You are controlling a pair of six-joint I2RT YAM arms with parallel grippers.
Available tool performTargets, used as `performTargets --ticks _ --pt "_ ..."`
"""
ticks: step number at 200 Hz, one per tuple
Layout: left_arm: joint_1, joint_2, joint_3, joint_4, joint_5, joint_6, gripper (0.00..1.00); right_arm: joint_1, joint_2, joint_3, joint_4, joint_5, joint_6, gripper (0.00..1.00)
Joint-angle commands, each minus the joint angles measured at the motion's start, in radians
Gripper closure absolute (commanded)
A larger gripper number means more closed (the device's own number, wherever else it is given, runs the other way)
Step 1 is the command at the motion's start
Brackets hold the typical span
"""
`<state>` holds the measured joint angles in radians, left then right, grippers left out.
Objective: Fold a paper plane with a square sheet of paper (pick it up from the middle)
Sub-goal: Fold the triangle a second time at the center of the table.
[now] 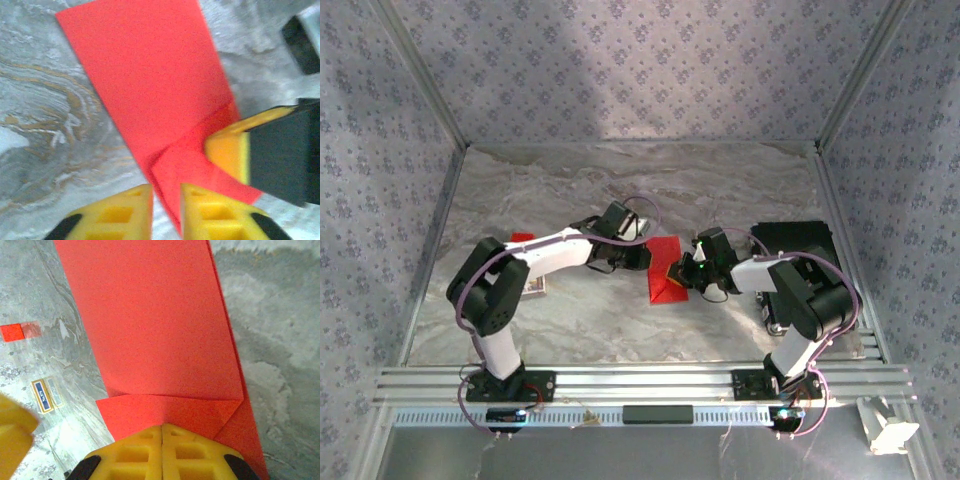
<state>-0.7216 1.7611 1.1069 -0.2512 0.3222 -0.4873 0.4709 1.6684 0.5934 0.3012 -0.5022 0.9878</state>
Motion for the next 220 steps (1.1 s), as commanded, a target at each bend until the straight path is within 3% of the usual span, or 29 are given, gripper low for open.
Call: performTargets --ticks 1,29,72,220 --pt "-0.015 -0.028 -0.009 0.037 0.121 -0.047 0.89 -0.005 0.026 -0.025 -0.06 0.044 0.009 0.93" --pt "-0.047 0.028 0.016 0.057 0.261 -0.073 0.97 -0.006 0.027 -0.026 -0.062 0.042 0.008 0.93" --pt "-0.082 0.13 0.056 0.083 0.385 -0.092 0.97 -0.006 0.025 -0.026 -0.065 0.045 0.008 0.93" --pt "-0.088 0.197 0.012 0.027 0.277 -0.042 0.97 -0.008 0.025 -0.027 -0.065 0.043 0.007 0.93"
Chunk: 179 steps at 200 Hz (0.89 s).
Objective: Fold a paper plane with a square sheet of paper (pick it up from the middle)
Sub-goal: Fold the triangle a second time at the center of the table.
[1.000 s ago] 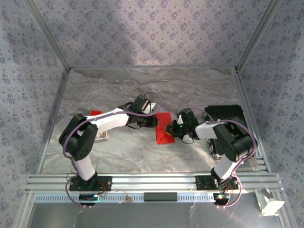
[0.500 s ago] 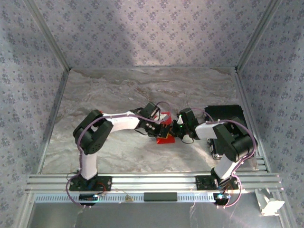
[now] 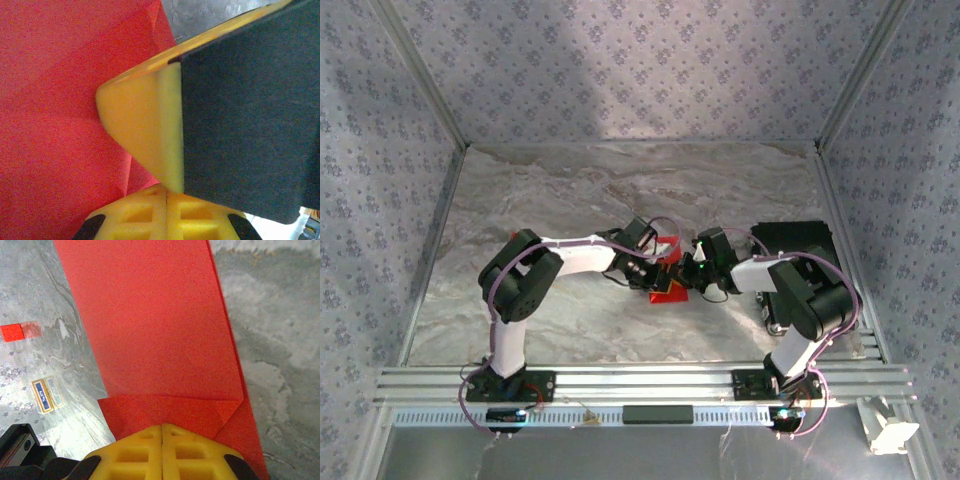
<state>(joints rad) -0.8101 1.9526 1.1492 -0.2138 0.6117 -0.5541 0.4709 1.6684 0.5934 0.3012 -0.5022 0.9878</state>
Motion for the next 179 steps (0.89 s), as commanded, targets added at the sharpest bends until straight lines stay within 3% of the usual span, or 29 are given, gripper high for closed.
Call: performTargets --ticks 1,110,179 --pt "0.001 0.005 -0.031 -0.01 -0.014 0.025 0.97 -0.007 0.025 -0.027 -0.065 0.043 0.007 0.93" --pt "0.005 -0.063 -0.113 0.012 -0.039 0.036 0.95 -0.013 0.027 -0.031 -0.07 0.043 0.006 0.93" --pt "-0.005 -0.083 -0.06 0.013 0.008 0.057 0.92 -0.013 0.015 -0.035 -0.074 0.045 0.005 0.93"
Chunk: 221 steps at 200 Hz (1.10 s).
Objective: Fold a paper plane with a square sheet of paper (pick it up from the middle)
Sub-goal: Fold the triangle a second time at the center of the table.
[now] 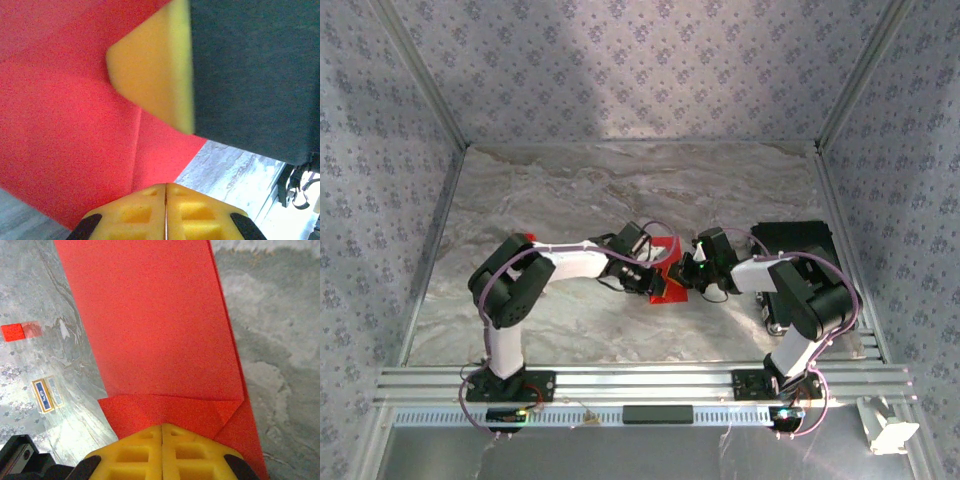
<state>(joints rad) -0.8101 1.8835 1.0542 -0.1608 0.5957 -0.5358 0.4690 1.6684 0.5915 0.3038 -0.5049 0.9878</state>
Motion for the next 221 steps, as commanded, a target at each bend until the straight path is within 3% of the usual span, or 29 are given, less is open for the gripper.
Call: performTargets --ticks 1,129,221 --pt "-0.005 -0.012 0.035 -0.042 0.024 0.04 0.92 -0.011 0.016 -0.033 -0.077 0.048 0.006 0.93" --pt "0.028 -0.036 -0.135 0.005 0.0 0.008 0.94 -0.018 0.028 -0.035 -0.072 0.043 0.003 0.93" --pt "0.029 -0.199 -0.227 0.011 -0.022 -0.017 0.97 -0.022 0.028 -0.035 -0.065 0.034 0.005 0.93"
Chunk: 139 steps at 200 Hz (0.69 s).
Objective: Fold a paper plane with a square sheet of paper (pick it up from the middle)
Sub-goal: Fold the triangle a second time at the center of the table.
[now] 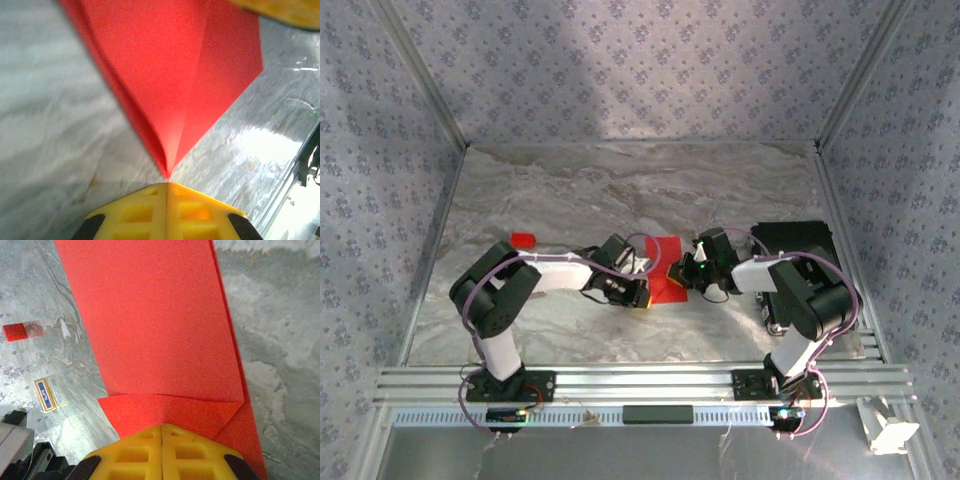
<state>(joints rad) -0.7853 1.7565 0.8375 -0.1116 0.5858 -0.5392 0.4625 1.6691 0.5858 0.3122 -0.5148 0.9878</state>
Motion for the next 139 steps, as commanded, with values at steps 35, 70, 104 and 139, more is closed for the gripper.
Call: performTargets --ticks 35,70,104,139 --pt "0.011 -0.092 0.053 0.0 -0.014 -0.041 0.97 -0.016 0.026 -0.029 -0.073 0.045 0.005 0.93" --pt "0.012 0.037 0.154 0.037 0.032 -0.068 0.97 -0.015 0.026 -0.029 -0.07 0.049 0.006 0.93" --pt "0.013 0.133 0.229 -0.014 -0.022 -0.053 0.97 -0.014 0.024 -0.028 -0.07 0.044 0.008 0.93" --pt "0.013 0.166 0.176 -0.039 -0.061 -0.05 1.0 -0.021 0.01 -0.016 -0.069 0.031 0.003 0.92"
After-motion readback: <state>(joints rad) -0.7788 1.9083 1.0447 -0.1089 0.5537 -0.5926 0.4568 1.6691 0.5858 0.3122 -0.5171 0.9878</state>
